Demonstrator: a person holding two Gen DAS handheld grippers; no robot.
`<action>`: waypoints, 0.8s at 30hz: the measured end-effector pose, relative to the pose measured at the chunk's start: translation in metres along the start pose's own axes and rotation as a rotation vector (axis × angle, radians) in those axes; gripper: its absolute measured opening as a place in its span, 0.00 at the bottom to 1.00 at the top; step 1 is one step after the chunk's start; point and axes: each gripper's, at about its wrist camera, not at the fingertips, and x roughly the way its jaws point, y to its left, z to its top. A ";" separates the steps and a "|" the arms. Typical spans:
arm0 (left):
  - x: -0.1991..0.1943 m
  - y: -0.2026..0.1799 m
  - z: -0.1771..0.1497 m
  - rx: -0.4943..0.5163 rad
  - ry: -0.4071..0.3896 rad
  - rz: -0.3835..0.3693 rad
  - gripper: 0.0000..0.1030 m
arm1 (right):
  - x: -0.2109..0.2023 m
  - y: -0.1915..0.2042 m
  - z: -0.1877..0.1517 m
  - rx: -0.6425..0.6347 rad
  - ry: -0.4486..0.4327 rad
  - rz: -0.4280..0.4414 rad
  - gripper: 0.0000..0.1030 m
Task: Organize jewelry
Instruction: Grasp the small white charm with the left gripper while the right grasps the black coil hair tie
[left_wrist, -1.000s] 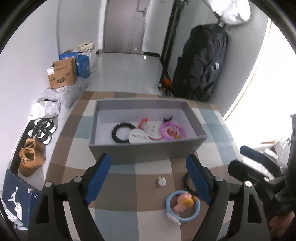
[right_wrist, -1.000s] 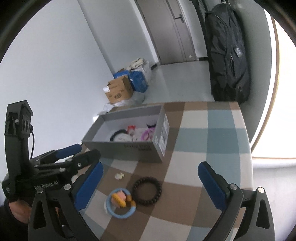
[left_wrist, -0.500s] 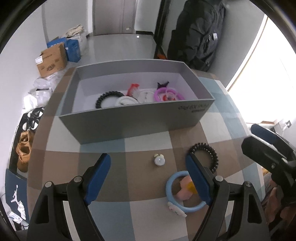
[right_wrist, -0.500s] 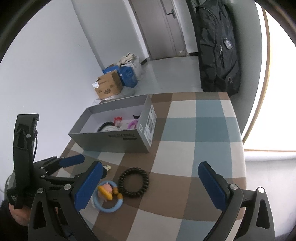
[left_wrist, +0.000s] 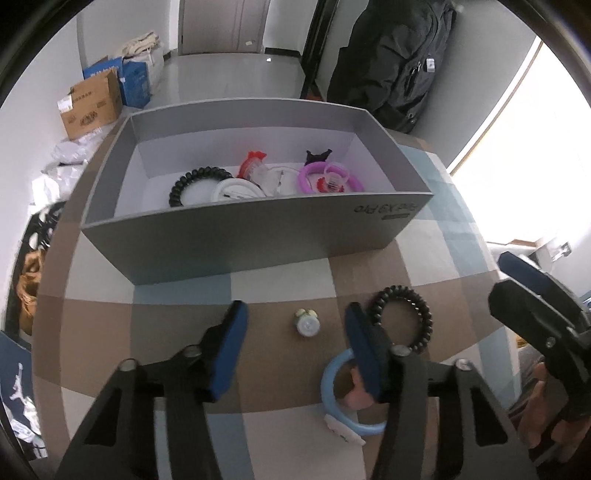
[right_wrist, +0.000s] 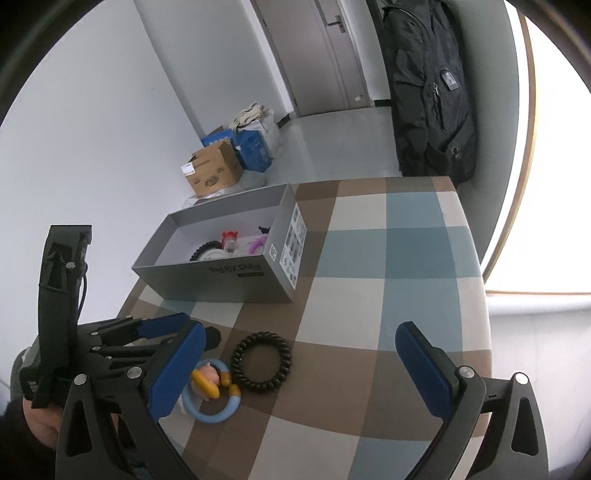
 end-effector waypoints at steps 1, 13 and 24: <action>0.000 -0.003 0.000 0.016 -0.002 0.020 0.34 | 0.000 0.000 0.000 -0.001 0.000 0.000 1.00; 0.000 -0.019 -0.006 0.121 0.017 0.054 0.08 | 0.001 -0.004 -0.001 0.021 0.013 -0.005 1.00; -0.031 -0.003 0.006 0.033 -0.048 -0.063 0.08 | 0.005 0.003 -0.010 -0.038 0.060 -0.043 0.99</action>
